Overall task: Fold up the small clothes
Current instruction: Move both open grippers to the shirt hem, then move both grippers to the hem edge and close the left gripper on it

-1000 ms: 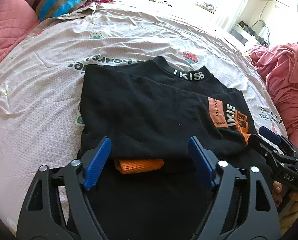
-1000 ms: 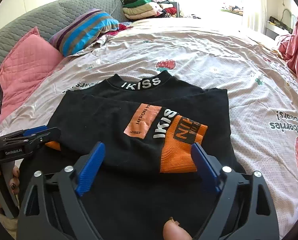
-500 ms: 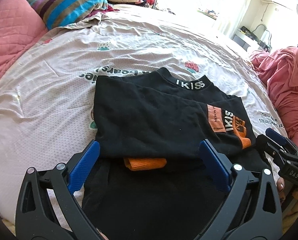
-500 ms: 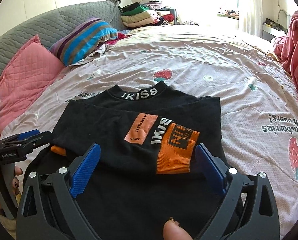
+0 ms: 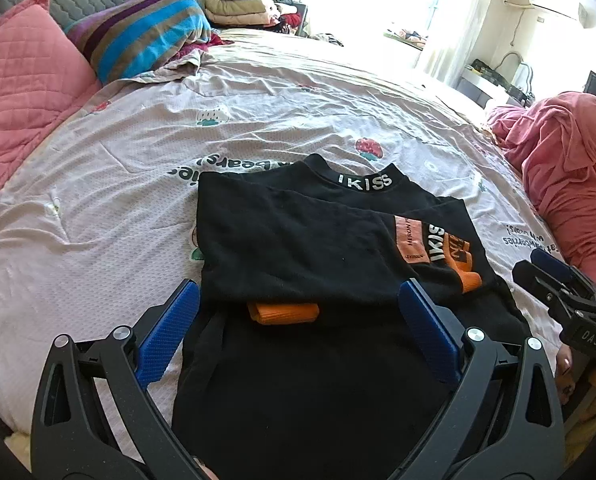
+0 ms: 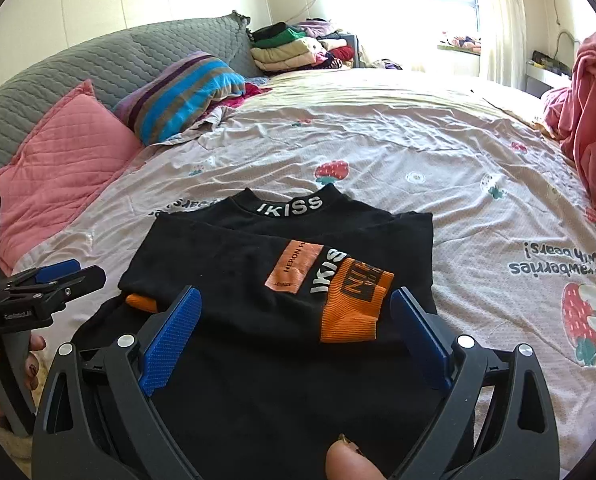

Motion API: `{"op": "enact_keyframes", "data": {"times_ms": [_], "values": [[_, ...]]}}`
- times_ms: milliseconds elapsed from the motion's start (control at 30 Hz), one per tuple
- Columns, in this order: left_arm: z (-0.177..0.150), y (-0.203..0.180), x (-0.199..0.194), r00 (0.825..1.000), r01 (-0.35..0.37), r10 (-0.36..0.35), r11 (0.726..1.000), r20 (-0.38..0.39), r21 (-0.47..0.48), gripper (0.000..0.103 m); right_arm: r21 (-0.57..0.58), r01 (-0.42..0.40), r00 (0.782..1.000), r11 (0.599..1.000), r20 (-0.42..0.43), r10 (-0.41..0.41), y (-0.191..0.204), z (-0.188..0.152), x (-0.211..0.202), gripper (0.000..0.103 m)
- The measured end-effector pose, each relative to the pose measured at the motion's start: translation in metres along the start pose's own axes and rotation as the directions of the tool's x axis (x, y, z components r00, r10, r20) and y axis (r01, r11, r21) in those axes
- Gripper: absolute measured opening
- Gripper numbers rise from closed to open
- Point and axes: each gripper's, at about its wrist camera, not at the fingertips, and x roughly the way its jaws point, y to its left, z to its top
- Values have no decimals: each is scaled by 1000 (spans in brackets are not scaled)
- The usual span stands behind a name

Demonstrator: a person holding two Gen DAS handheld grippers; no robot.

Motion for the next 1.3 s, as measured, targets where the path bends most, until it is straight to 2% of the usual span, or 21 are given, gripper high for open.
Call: {"op": "enact_keyframes", "data": {"times_ms": [667, 1300], "values": [[-23, -3, -38, 999, -38, 37, 999, 33, 35, 93, -37, 18, 1000, 999, 4, -18, 2, -21, -36, 95], [-63, 26, -52, 997, -78, 77, 997, -22, -16, 93, -75, 36, 998, 996, -45, -40, 9, -50, -52, 95]]}}
